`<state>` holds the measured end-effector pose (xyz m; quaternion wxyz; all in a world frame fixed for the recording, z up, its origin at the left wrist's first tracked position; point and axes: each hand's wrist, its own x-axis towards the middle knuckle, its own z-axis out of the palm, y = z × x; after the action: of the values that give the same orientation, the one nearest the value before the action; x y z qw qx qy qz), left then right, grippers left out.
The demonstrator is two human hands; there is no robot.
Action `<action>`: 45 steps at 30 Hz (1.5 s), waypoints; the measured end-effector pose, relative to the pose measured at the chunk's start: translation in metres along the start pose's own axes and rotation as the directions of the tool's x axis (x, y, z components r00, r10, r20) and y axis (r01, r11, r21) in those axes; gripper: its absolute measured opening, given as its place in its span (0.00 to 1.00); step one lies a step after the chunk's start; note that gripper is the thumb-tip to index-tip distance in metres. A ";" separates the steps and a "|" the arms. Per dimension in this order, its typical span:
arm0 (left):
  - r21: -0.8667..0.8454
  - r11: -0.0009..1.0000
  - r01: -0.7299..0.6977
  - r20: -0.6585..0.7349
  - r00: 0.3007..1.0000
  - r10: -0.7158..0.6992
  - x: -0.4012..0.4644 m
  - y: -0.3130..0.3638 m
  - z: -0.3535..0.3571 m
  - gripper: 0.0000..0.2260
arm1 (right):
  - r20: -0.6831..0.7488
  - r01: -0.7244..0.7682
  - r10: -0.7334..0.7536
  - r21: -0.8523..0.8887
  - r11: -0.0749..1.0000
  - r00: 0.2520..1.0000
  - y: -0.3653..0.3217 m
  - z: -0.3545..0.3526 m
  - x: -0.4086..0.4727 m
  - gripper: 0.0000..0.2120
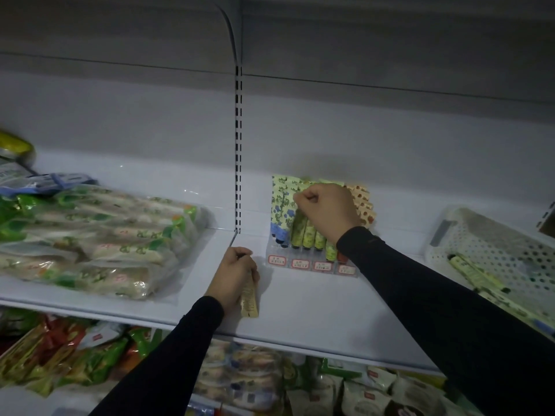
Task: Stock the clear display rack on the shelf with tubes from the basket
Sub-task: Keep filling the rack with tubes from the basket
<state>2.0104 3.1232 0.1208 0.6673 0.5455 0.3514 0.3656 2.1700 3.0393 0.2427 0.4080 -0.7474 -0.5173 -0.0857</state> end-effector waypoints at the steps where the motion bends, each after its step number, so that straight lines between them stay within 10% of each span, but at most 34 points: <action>1: 0.012 1.000 -0.001 0.001 1.000 0.001 0.001 -0.003 -0.002 0.06 | -0.006 0.009 -0.009 -0.009 1.000 1.000 -0.003 0.003 0.002 0.14; 45: 0.005 0.999 -0.048 0.040 0.998 0.047 0.006 -0.012 -0.005 0.06 | 0.119 -0.055 0.093 -0.294 0.954 0.989 -0.013 0.049 0.030 0.21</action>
<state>2.0105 3.1290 0.1081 0.6637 0.5630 0.3259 0.3692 2.1586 3.0961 0.2342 0.2620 -0.8221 -0.4964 -0.0959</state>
